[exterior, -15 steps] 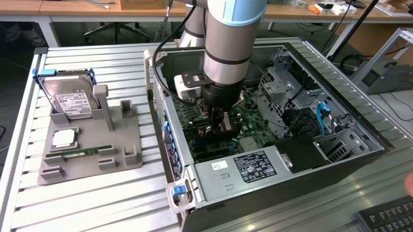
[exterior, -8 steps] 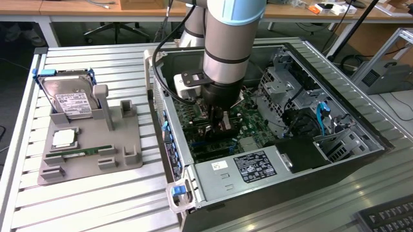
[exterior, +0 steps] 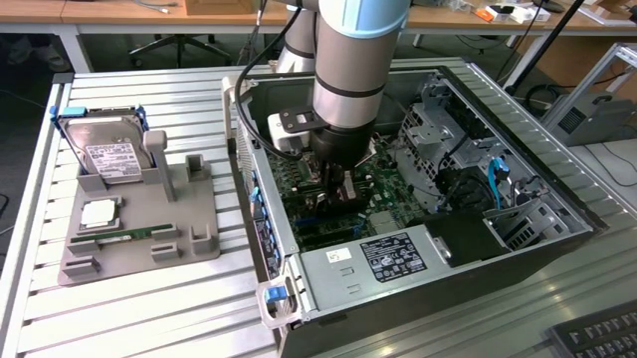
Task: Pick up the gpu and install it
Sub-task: 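Insert the gpu into the slot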
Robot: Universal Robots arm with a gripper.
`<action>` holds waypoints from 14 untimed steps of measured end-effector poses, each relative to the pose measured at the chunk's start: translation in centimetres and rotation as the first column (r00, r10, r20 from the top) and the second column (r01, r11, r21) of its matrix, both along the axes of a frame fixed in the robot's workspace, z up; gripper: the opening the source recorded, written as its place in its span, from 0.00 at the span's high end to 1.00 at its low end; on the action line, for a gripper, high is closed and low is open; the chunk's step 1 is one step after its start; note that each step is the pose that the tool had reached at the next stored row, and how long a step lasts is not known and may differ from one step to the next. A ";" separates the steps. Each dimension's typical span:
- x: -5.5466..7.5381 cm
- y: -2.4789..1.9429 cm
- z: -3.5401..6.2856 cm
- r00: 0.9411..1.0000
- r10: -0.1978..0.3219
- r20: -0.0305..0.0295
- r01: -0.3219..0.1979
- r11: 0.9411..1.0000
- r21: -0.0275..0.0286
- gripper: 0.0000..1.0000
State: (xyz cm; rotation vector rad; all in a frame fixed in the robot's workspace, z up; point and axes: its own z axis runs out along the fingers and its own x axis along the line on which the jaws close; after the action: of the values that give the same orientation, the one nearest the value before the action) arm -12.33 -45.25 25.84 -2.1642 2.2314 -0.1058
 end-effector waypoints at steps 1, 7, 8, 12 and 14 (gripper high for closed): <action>0.0 0.01 0.00 1.000 0.001 0.000 -0.001 1.000 0.000 0.73; 0.0 0.01 0.00 1.000 0.005 0.000 -0.005 1.000 0.000 0.73; 0.0 0.01 0.00 1.000 0.007 0.000 -0.007 1.000 0.000 0.73; 0.0 0.02 0.00 1.000 0.019 0.000 -0.019 1.000 0.000 0.73; 0.0 0.02 0.00 1.000 0.022 0.000 -0.022 1.000 0.000 0.73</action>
State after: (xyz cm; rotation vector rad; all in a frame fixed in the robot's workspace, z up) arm -12.33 -45.23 25.84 -2.1878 2.2071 -0.1052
